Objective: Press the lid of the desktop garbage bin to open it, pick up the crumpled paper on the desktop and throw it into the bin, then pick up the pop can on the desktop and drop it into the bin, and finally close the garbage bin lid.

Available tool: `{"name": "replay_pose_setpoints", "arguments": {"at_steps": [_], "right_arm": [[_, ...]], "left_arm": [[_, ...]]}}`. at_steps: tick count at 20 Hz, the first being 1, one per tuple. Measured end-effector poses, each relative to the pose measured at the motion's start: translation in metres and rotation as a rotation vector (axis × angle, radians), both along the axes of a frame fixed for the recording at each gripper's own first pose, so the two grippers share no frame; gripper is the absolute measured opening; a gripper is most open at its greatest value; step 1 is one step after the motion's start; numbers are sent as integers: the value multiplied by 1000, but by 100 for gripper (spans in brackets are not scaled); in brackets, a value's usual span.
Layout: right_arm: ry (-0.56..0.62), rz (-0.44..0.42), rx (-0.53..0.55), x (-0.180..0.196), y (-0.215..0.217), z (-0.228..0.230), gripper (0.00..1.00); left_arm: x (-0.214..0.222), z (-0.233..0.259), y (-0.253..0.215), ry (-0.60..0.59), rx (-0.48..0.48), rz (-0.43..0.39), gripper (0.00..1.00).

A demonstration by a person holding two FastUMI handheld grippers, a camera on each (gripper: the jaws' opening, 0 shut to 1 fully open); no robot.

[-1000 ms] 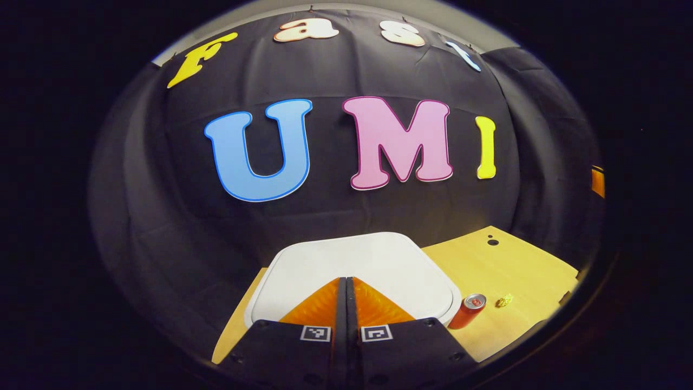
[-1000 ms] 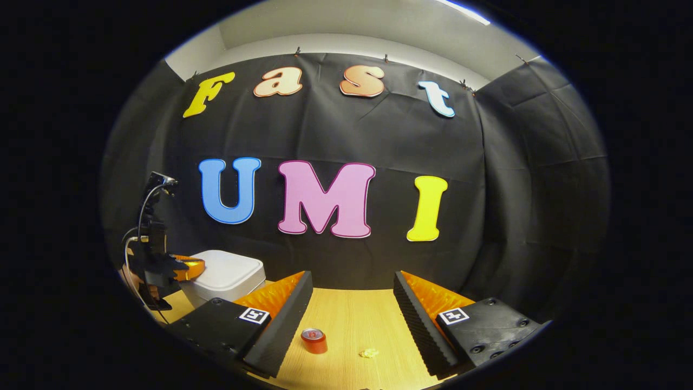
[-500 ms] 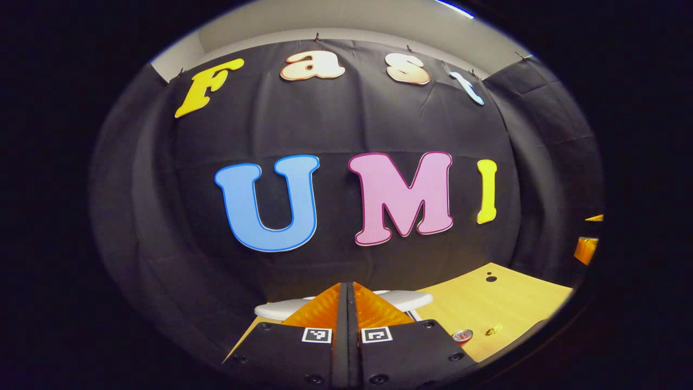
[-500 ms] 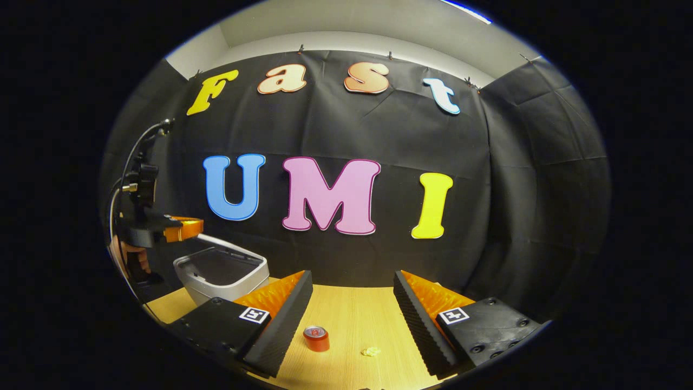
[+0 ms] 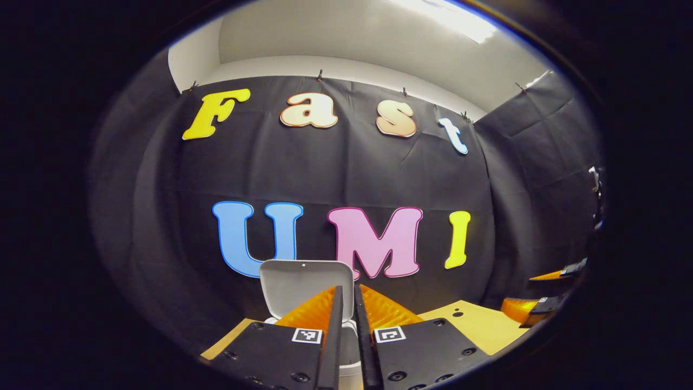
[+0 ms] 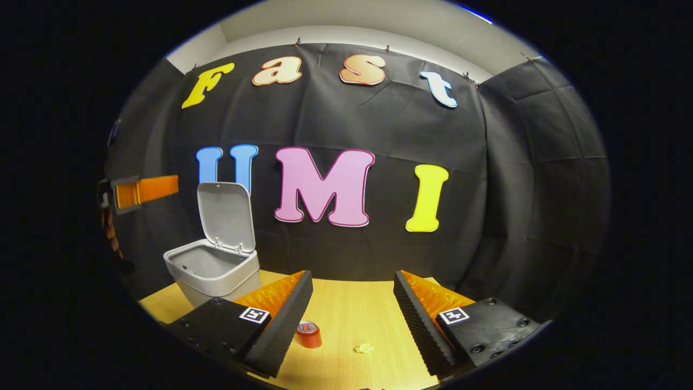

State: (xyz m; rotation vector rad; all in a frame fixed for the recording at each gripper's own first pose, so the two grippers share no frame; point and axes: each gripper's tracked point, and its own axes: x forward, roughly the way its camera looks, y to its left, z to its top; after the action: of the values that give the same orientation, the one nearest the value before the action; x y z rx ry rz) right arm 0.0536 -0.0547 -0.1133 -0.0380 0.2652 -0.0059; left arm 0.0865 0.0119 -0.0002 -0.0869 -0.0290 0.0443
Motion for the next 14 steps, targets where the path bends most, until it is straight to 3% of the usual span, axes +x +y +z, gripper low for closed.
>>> {"name": "replay_pose_setpoints", "arguments": {"at_steps": [3, 4, 5, 6, 7, 8, 9, 12, 14], "right_arm": [[32, -5, -2, 3, -5, -12, 97], [49, -6, -1, 4, -7, -18, 97], [67, -5, -2, 6, -8, -25, 97], [88, -14, -16, 8, -13, -32, 97], [122, -21, -32, 11, -17, -43, 97], [165, -11, -33, 14, -17, -55, 97], [202, 1, -30, 15, -16, -67, 97], [358, 59, -57, 19, -17, -119, 98], [533, 114, -63, 13, -19, -165, 98]], "left_arm": [[-11, 2, -16, 5, 21, -26, 26], [-15, -1, -23, 14, 22, -44, 37], [-19, -3, -32, 22, 14, -61, 40], [-22, -7, -37, 37, 11, -68, 52], [-25, -14, -41, 55, 17, -65, 73], [-26, -16, -45, 60, 29, -62, 87], [-25, -14, -47, 58, 35, -61, 93], [-32, -13, -47, 54, 55, -51, 96], [-35, -20, -41, 79, 58, -21, 96]]}}
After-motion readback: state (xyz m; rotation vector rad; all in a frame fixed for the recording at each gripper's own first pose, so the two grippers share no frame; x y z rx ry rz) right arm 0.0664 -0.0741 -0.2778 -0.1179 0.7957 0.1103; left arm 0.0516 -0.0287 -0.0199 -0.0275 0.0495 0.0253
